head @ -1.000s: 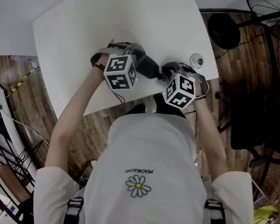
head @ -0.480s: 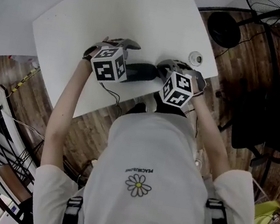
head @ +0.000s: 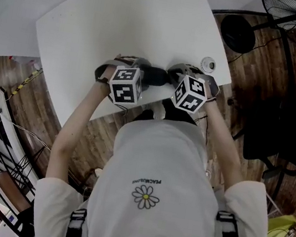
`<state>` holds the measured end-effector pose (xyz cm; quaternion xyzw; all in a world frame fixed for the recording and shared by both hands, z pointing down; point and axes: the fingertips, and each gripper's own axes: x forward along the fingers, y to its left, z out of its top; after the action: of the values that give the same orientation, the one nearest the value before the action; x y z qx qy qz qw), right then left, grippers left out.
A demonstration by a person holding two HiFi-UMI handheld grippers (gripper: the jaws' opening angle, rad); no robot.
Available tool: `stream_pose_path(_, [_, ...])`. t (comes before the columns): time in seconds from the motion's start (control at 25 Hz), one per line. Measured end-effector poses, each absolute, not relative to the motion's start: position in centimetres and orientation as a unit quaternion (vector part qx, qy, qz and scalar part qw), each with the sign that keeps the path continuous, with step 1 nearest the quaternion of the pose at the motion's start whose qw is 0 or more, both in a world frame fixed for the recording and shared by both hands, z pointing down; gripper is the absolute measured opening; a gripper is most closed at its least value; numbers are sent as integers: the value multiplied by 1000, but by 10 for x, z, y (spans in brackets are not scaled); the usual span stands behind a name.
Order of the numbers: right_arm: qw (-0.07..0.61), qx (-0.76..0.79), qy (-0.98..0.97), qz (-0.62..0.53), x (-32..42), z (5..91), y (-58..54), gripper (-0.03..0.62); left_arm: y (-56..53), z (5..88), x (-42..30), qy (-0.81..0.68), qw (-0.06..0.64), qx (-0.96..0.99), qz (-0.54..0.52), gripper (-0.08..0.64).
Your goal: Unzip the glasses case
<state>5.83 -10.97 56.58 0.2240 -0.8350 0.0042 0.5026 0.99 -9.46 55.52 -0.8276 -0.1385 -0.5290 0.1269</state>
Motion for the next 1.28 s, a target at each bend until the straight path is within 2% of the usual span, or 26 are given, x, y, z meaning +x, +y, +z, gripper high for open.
stream_pose_path(0.2, [511, 170, -842, 5, 64, 570, -90, 6, -97, 557, 6, -117, 48, -855, -504, 295])
stream_pose_path(0.36, [501, 137, -854, 21, 60, 580, -58, 6, -99, 558, 8, -119, 17, -855, -505, 296])
stream_pose_path(0.68, [444, 213, -864, 105, 28, 585, -47, 8, -101, 559, 8, -116, 3, -855, -505, 296])
stream_pose_path(1.08, [422, 244, -857, 165, 29, 586, -46, 8, -98, 558, 10, -101, 19, -862, -496, 299])
stream_pose_path(1.28, [432, 288, -842, 146, 46, 578, -55, 9, -102, 552, 9, -82, 35, -878, -470, 301])
